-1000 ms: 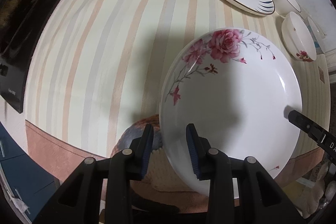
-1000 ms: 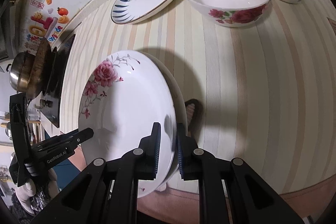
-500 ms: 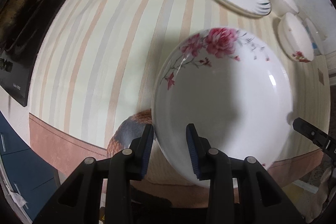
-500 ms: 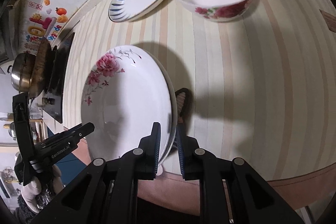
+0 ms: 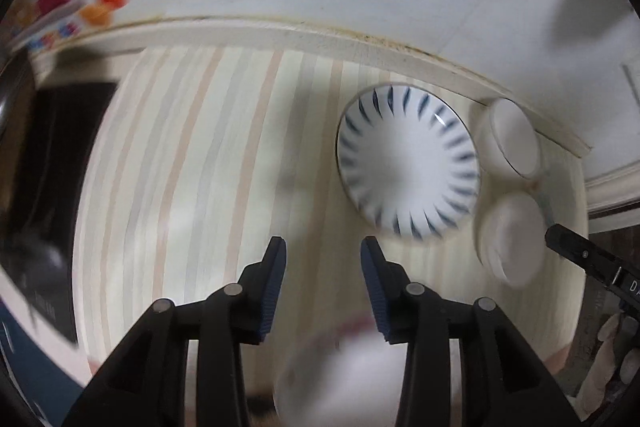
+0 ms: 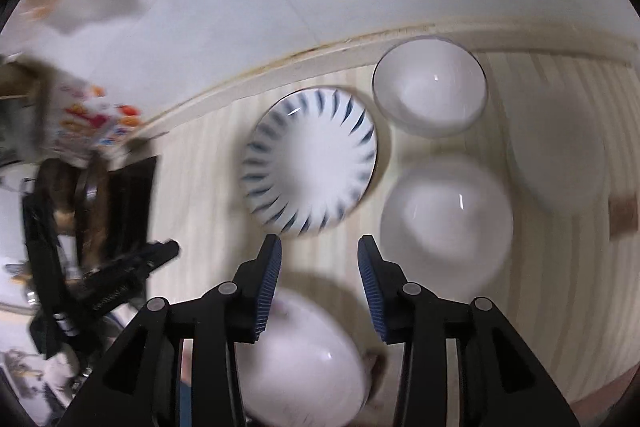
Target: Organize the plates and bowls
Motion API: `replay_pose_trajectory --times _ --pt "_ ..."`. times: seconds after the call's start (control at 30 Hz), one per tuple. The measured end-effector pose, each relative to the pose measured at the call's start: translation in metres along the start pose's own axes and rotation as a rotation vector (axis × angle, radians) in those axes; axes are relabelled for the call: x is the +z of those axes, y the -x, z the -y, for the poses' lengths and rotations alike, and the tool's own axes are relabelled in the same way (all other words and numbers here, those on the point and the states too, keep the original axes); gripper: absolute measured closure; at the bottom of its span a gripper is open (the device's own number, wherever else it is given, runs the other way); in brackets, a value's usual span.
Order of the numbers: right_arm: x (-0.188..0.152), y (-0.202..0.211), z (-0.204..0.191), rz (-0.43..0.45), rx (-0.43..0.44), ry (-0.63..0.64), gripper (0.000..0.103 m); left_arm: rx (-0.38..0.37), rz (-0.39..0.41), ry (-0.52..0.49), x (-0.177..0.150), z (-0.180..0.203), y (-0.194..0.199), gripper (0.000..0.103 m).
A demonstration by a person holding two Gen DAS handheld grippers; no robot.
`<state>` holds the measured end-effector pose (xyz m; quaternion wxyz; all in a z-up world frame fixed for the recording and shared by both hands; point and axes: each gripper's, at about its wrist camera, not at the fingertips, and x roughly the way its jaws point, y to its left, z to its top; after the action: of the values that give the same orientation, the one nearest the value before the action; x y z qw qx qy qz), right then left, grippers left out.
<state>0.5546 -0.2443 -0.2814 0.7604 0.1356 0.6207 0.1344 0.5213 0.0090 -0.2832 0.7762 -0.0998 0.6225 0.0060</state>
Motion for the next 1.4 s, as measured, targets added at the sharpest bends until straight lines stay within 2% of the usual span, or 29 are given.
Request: replay_pose_trajectory --times 0.07,0.13,0.27,0.33,0.53,0.6,0.63,0.67,0.73,0.8,1.07,1.4 --pt "0.022 -0.02 -0.004 -0.029 -0.044 0.021 0.06 -0.008 -0.038 -0.026 0.024 0.002 -0.026 0.067" --pt "0.042 -0.044 -0.008 -0.072 -0.123 0.049 0.06 0.0 -0.068 -0.056 0.042 0.003 -0.048 0.067" --pt "0.063 -0.077 -0.005 -0.141 -0.212 0.068 0.062 -0.006 -0.122 -0.074 0.064 0.0 -0.081 0.067" --pt "0.068 -0.087 -0.004 -0.155 -0.245 0.082 0.071 -0.019 -0.146 -0.074 0.07 -0.002 -0.093 0.067" --pt "0.077 -0.108 -0.002 -0.186 -0.31 0.096 0.079 -0.045 -0.211 -0.096 0.078 -0.003 -0.12 0.067" --pt "0.078 -0.11 0.0 -0.192 -0.337 0.091 0.087 -0.079 -0.213 -0.096 0.08 -0.004 -0.125 0.067" --pt "0.078 -0.112 0.0 -0.2 -0.346 0.081 0.087 -0.091 -0.215 -0.101 0.08 -0.003 -0.126 0.067" --pt "0.078 -0.112 0.003 -0.206 -0.336 0.061 0.087 -0.094 -0.206 -0.11 0.081 -0.002 -0.126 0.067" --pt "0.079 -0.116 0.008 -0.216 -0.338 0.052 0.088 -0.127 -0.187 -0.129 0.082 0.001 -0.126 0.078" --pt "0.078 -0.117 0.012 -0.215 -0.317 0.037 0.087 -0.16 -0.184 -0.133 0.084 0.004 -0.127 0.082" --pt "0.072 -0.096 0.02 -0.142 -0.3 0.05 0.088 -0.137 -0.112 -0.18 0.073 0.013 -0.107 0.082" --pt "0.046 -0.035 0.02 -0.088 -0.246 0.072 0.089 -0.129 -0.053 -0.174 0.036 -0.001 -0.042 0.082"
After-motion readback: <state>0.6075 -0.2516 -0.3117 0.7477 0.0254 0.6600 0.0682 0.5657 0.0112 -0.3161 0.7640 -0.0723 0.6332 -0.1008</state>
